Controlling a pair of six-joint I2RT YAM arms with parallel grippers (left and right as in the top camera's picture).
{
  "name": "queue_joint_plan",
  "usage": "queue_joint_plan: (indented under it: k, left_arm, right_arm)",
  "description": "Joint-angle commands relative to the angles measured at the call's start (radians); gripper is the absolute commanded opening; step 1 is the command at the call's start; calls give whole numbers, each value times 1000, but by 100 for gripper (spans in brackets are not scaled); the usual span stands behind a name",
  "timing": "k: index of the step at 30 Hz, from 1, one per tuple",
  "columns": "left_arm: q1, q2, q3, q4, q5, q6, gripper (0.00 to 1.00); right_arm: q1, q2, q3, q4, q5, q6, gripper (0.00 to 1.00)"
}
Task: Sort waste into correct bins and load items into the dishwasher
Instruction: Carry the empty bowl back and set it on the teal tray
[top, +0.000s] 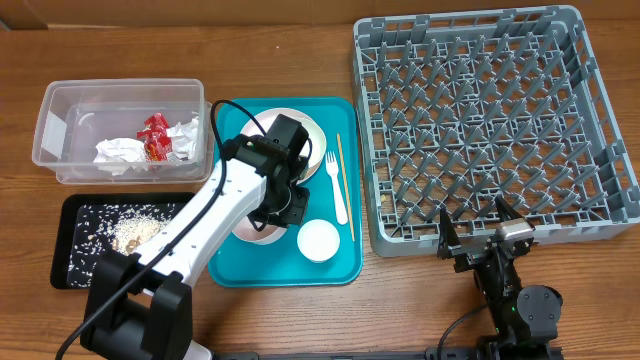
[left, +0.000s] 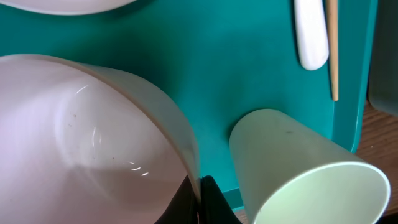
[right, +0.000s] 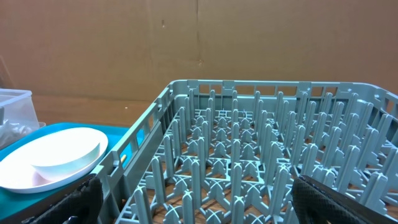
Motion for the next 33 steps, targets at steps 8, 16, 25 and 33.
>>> queue_joint_plan:
  k: [8, 16, 25, 33]
  left_arm:
    - [-9, 9, 13, 16, 54, -29, 9]
    - [-10, 9, 13, 21, 55, -29, 9]
    - [-5, 6, 26, 26, 9, -26, 4]
    - [43, -1, 296, -156, -153, -6, 4]
  right_arm:
    - [-5, -8, -11, 5, 8, -3, 100]
    - [-5, -8, -11, 5, 8, -3, 100]
    - [-5, -8, -11, 5, 8, -3, 100]
    - [-5, -8, -11, 5, 8, -3, 100]
